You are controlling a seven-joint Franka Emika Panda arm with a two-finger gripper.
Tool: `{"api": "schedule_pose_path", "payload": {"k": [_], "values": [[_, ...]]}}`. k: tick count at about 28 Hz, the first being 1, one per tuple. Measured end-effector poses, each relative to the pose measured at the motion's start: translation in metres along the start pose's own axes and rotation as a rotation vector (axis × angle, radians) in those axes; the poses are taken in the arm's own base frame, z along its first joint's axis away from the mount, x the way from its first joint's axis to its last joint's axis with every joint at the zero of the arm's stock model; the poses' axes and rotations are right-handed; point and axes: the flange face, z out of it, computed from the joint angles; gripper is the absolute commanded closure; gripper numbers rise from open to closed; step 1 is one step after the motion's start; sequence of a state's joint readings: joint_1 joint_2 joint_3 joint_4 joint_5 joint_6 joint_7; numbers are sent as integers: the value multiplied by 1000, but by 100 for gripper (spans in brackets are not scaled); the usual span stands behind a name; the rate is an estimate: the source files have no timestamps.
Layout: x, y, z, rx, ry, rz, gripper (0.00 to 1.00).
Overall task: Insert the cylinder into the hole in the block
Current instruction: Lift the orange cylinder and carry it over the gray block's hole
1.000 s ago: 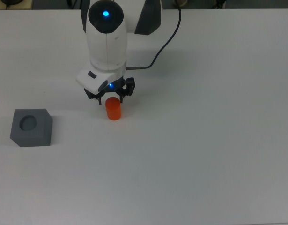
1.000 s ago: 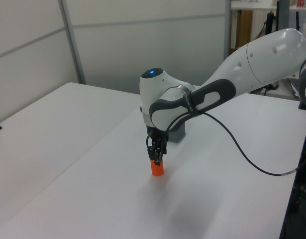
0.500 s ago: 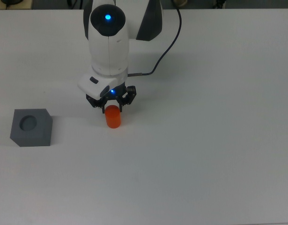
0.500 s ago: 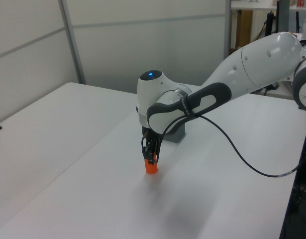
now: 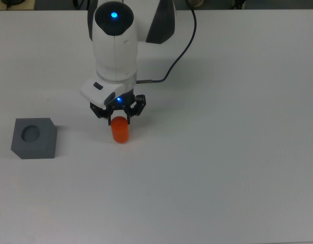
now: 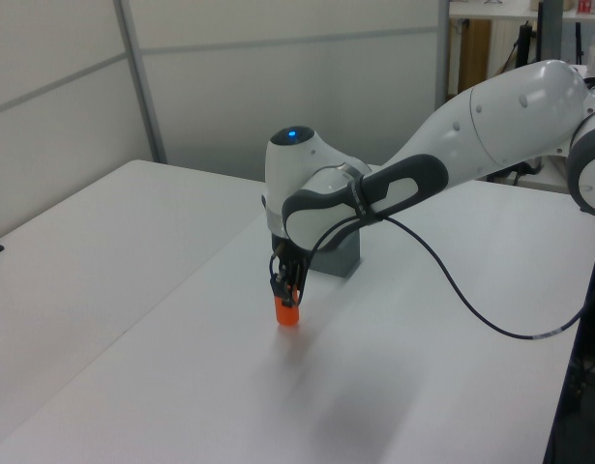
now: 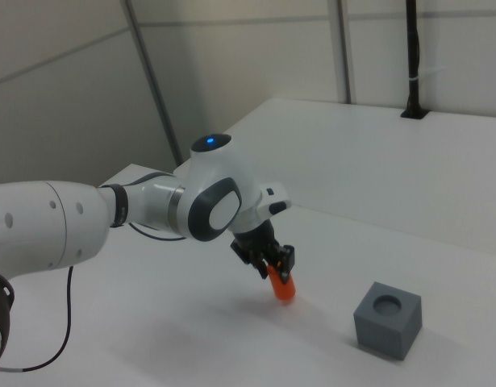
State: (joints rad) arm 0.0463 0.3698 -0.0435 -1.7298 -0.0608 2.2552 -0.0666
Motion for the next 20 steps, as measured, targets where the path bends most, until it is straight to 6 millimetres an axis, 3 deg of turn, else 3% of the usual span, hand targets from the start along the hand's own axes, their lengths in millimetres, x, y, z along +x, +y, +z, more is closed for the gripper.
{"api": "schedule_pose_path", "payload": {"k": [8,14,20], "values": [[12,45,-30,-27,59,98,56],[11,104,-53,-76,99,197,55],[-2,164,-67,-121,115,291,54]]}}
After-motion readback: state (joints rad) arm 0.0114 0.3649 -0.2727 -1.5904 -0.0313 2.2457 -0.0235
